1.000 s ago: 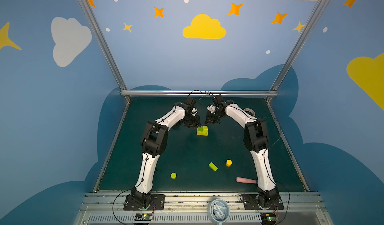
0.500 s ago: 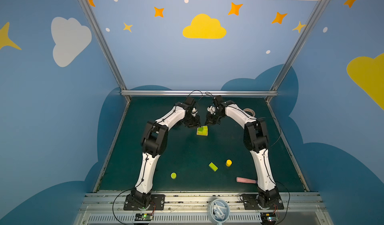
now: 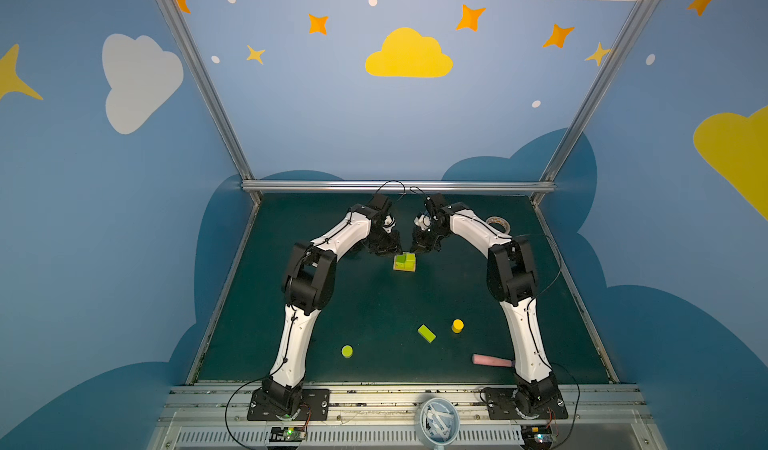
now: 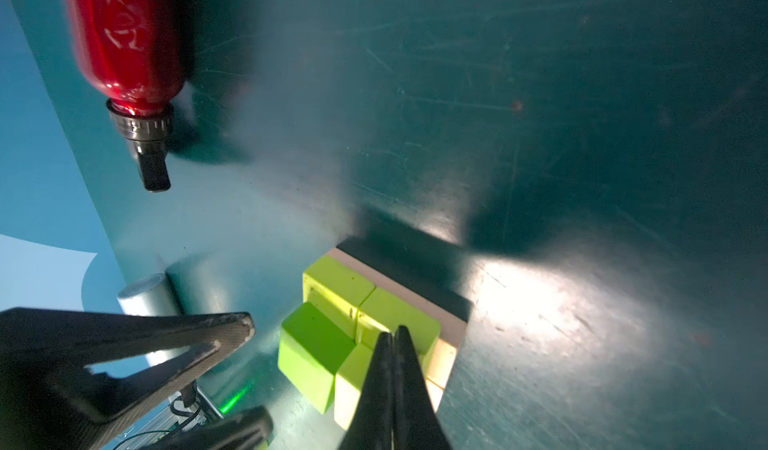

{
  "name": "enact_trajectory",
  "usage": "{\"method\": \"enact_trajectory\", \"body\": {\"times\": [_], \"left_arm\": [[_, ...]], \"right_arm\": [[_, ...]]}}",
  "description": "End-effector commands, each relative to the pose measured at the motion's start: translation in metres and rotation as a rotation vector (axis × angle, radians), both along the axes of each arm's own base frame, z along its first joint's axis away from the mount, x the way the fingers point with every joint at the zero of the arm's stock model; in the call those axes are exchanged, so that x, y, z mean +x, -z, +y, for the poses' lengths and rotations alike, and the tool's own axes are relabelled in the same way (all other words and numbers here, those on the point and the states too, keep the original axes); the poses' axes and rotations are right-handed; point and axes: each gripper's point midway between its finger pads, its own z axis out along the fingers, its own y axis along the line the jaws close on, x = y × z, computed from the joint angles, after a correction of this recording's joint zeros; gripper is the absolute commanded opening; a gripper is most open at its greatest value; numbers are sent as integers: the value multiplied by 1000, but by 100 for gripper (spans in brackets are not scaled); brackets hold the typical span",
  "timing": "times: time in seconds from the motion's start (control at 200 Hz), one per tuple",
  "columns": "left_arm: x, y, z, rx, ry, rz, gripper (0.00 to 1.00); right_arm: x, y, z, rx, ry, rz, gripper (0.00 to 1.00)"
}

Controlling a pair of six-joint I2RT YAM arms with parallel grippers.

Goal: Build the wood block tower

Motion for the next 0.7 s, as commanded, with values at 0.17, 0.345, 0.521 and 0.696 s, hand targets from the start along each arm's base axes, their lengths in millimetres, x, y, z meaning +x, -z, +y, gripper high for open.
{"method": "enact_trajectory", "body": {"times": [0.17,0.345,0.521,0.696], "left_arm": [[-1,-7,-1,0,6,-9,41],[-2,-6,-2,0,3,-5,41],[-1,-5,-1,1,3,-8,41],[1,-6,-2,2,2,-13,42]], "right_arm": [[-7,-1,1,-6,-4,12,1],[-5,-6,-1,-12,1,-2,1],[5,-21,-7,-7,28,-31,9],[15,-42,-12,3,61,-80,17]]}}
